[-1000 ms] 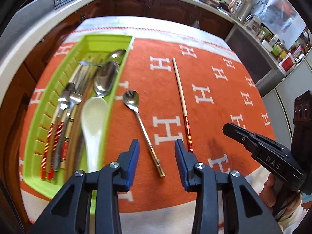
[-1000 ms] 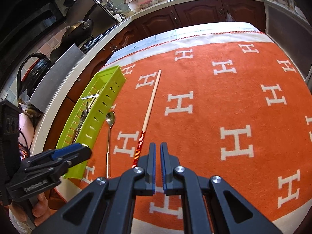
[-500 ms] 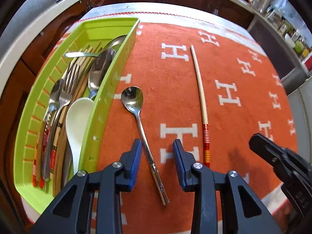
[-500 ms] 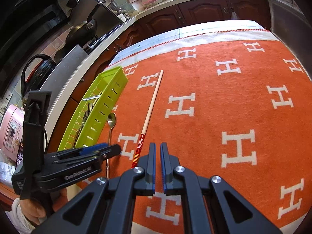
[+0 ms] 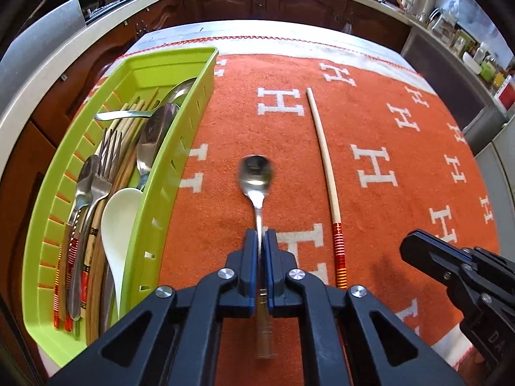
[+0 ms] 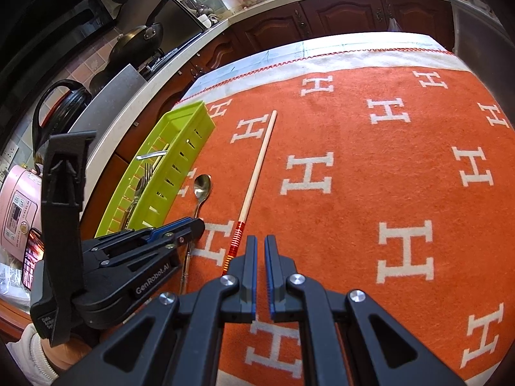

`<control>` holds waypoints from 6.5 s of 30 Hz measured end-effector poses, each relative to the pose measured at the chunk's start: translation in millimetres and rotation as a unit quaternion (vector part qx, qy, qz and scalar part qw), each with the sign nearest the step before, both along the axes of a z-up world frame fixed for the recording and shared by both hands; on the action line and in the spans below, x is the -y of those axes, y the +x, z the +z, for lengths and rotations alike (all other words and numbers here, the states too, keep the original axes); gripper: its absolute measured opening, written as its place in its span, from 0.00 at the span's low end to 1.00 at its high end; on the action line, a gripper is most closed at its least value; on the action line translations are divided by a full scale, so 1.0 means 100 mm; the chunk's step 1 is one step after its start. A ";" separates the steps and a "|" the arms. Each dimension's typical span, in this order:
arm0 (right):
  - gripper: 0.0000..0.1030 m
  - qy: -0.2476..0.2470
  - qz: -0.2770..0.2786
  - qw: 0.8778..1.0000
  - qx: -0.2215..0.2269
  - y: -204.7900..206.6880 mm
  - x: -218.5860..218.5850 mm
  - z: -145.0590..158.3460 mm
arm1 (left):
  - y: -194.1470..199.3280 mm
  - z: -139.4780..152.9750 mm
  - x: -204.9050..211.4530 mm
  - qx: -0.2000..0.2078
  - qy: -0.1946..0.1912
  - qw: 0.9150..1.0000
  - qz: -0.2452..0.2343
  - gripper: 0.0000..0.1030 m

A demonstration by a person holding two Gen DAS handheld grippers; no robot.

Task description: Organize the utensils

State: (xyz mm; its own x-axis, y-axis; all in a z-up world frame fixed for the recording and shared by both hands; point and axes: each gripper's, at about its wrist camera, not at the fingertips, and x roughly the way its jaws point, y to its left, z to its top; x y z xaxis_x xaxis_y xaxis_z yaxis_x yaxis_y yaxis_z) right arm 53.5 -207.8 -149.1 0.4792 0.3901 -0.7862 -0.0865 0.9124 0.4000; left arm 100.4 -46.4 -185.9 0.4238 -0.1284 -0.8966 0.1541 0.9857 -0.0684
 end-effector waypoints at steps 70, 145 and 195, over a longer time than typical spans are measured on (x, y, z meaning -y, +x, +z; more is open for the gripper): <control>0.05 0.092 -0.018 0.993 -0.068 0.45 -0.90 0.49 | -0.20 0.94 -1.53 0.132 0.041 0.987 0.081 0.86; 0.36 -0.107 -0.039 0.985 0.129 -0.72 -0.04 1.37 | -0.82 1.48 -0.01 0.137 0.012 0.990 0.043 0.99; 0.36 -0.104 -0.040 0.985 0.134 -0.75 -0.03 1.36 | -0.88 1.53 0.00 0.145 0.026 0.988 0.050 0.99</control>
State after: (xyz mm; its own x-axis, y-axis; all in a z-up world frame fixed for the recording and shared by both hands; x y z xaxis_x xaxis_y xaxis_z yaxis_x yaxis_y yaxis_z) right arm -21.8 -204.9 -13.1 0.7029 0.1869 -0.6862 -0.0887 0.9803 0.1762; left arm 12.7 -46.3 -32.7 0.6721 -0.0301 -0.7399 0.0621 0.9979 0.0158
